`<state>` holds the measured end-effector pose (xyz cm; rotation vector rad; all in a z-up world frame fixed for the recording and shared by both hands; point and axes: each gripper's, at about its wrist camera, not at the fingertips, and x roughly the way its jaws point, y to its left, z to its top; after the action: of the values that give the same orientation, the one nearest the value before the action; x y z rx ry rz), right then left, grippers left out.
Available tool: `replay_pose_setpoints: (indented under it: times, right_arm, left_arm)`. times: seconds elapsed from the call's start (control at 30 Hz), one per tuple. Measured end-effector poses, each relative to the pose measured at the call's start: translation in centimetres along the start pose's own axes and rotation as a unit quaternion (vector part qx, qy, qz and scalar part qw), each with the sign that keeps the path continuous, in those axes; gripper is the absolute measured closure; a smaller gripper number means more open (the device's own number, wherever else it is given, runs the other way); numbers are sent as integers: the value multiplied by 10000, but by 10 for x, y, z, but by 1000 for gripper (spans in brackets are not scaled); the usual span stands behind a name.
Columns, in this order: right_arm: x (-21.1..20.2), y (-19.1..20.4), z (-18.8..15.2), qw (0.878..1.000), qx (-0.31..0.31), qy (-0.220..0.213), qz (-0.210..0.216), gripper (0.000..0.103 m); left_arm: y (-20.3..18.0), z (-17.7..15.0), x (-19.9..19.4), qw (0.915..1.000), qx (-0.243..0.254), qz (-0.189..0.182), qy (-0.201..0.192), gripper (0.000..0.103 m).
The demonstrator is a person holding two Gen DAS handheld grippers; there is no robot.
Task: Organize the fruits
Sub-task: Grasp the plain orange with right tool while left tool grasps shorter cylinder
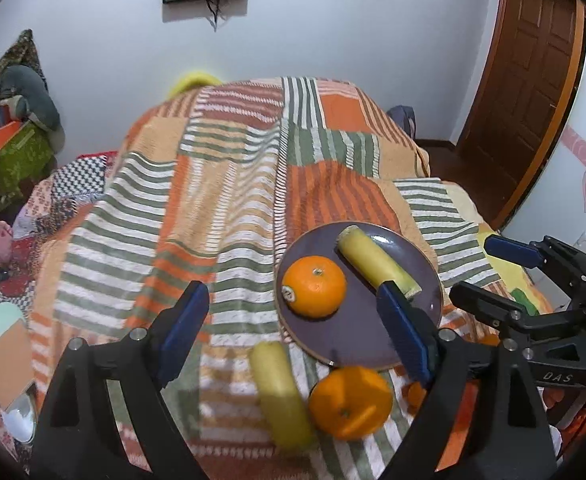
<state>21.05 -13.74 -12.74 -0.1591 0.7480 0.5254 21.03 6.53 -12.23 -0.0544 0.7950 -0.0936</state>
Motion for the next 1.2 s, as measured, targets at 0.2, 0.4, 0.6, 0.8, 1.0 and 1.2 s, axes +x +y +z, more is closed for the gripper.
replay_pose_setpoints:
  times: [0.2,0.4,0.6,0.8,1.0,1.2]
  right_arm:
    - [-12,16,-9,9999,49,-85,101,24]
    - [-3,35,-22,9996,-4,120,266,24]
    - [19,53,-36,9978,-42,486,452,24]
    - [43,63,-49,9945,-35,882,557,24]
    - [58,68,-56,9913,-25,1149,644,24]
    - [72,71,-61,9882,0,1357,708,24]
  left_arm:
    - [11,-17,-34,9997,-110,74,-189,14]
    - [19,-38,-45,9997,-139,153,-122,14]
    - [31,-63,-46,9997,-223,128,21,14]
    - [43,-79,-43,9992,-340,206,86,14]
    - [50,-93,-38,9986,-371,372,105,16]
    - [57,-99,-32,9979,-485,402,150,15]
